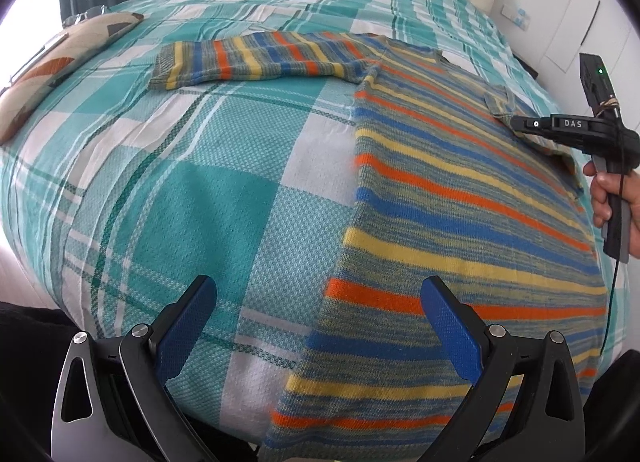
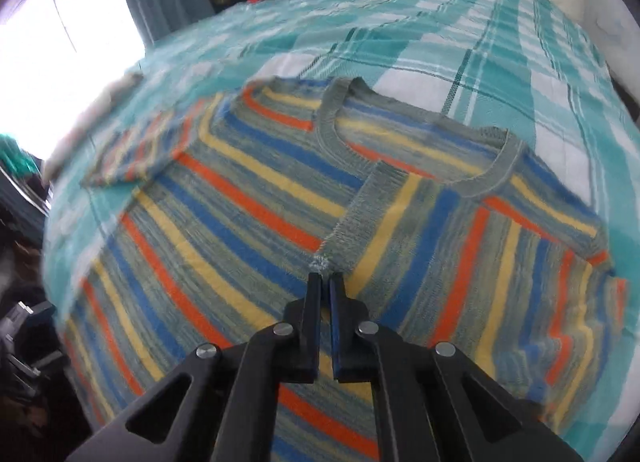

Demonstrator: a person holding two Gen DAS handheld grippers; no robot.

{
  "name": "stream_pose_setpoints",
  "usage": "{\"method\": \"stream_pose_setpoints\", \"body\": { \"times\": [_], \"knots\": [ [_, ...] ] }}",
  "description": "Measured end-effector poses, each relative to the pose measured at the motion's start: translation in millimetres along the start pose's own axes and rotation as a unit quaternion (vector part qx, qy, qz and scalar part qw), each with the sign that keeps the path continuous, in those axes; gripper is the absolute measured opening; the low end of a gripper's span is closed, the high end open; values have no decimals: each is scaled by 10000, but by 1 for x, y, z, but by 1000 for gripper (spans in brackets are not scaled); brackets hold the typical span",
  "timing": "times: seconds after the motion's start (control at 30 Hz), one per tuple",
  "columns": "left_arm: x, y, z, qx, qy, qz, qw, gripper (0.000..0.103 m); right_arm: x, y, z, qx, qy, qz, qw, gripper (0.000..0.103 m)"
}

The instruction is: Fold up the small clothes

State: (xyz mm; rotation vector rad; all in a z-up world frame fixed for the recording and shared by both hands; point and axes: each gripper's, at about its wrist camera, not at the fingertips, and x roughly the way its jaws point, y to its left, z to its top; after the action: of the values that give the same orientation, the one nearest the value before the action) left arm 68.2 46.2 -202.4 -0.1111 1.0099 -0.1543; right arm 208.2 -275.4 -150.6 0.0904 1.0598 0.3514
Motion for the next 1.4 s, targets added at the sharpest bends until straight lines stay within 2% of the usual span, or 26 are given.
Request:
{"method": "stream_pose_setpoints", "body": {
  "times": [0.07,0.1,0.13,0.17,0.23,0.33,0.37,0.4,0.43,0.47,0.5,0.6,0.67,0.73,0.8,0.87,0.9,0.97,1.07,1.13,1.17,1.2,1.23,1.3,1.37,1.4],
  "knots": [
    [0,3,1,-33,9,-13,10000,102,-3,-8,-1,418,37,515,9978,13],
    [0,3,2,-48,5,-15,10000,102,-2,-13,-2,589,245,640,9959,39],
    [-1,4,3,-68,-11,-28,10000,102,-5,-18,-5,712,374,680,9944,71],
    [-2,5,3,-91,-36,-51,9999,102,-16,-24,-7,814,298,815,9929,75],
    [-5,5,4,-109,-97,-92,9999,102,-46,-45,-13,1145,-99,1001,9883,74],
    [-5,2,5,-61,-130,-85,9999,102,-84,-98,-34,2220,-584,1049,9676,74],
    [-4,1,5,-33,-105,-71,9999,102,-88,-116,-45,2560,-539,880,9612,74],
    [-2,-1,4,2,-70,-45,10000,102,-85,-132,-58,2829,-301,608,9567,74],
    [-1,-2,3,42,-48,-10,10000,102,-76,-147,-72,3002,216,187,9535,70],
    [-1,-3,2,80,-35,23,10000,102,-69,-157,-84,3054,717,-306,9490,60],
    [-2,-4,1,114,-32,52,9999,102,-75,-161,-91,3002,710,-486,9500,33],
    [-3,-4,-3,173,-43,110,9998,102,-110,-148,-97,2918,256,-473,9550,37],
    [-3,-5,-4,235,-56,161,9996,102,-125,-125,-102,2665,129,-57,9637,40],
    [-4,-5,-5,310,-73,202,9993,102,-130,-90,-115,2338,353,50,9716,58],
    [-3,-6,-8,374,-29,207,9991,102,-131,-61,-138,1945,638,-140,9787,61],
    [1,-8,-12,442,68,197,9988,102,-131,-52,-169,1940,765,-423,9771,61],
    [3,-9,-14,494,113,202,9985,102,-131,-56,-183,2179,739,-375,9725,61],
    [7,-14,-17,640,151,248,9975,102,-132,-72,-201,2760,448,61,9601,61],
    [9,-19,-19,842,101,358,9958,102,-137,-95,-204,3481,-218,720,9344,61],
    [10,-19,-20,830,102,358,9959,102,-120,-106,-196,3707,-86,963,9237,60],
    [10,-17,-20,792,114,343,9962,102,-107,-110,-194,3790,98,1159,9181,56],
    [9,-15,-20,751,128,339,9965,102,-96,-109,-192,3757,289,1353,9164,31],
    [9,-14,-20,720,137,345,9967,102,-90,-105,-188,3576,496,1273,9238,6],
    [8,-10,-22,682,156,358,9969,102,-102,-98,-182,3199,482,609,9443,6],
    [10,-9,-24,717,187,349,9966,102,-111,-87,-180,2859,515,-95,9568,5],
    [11,-10,-25,778,189,363,9961,103,-109,-81,-180,2711,529,-242,9608,5]
  ]
}}
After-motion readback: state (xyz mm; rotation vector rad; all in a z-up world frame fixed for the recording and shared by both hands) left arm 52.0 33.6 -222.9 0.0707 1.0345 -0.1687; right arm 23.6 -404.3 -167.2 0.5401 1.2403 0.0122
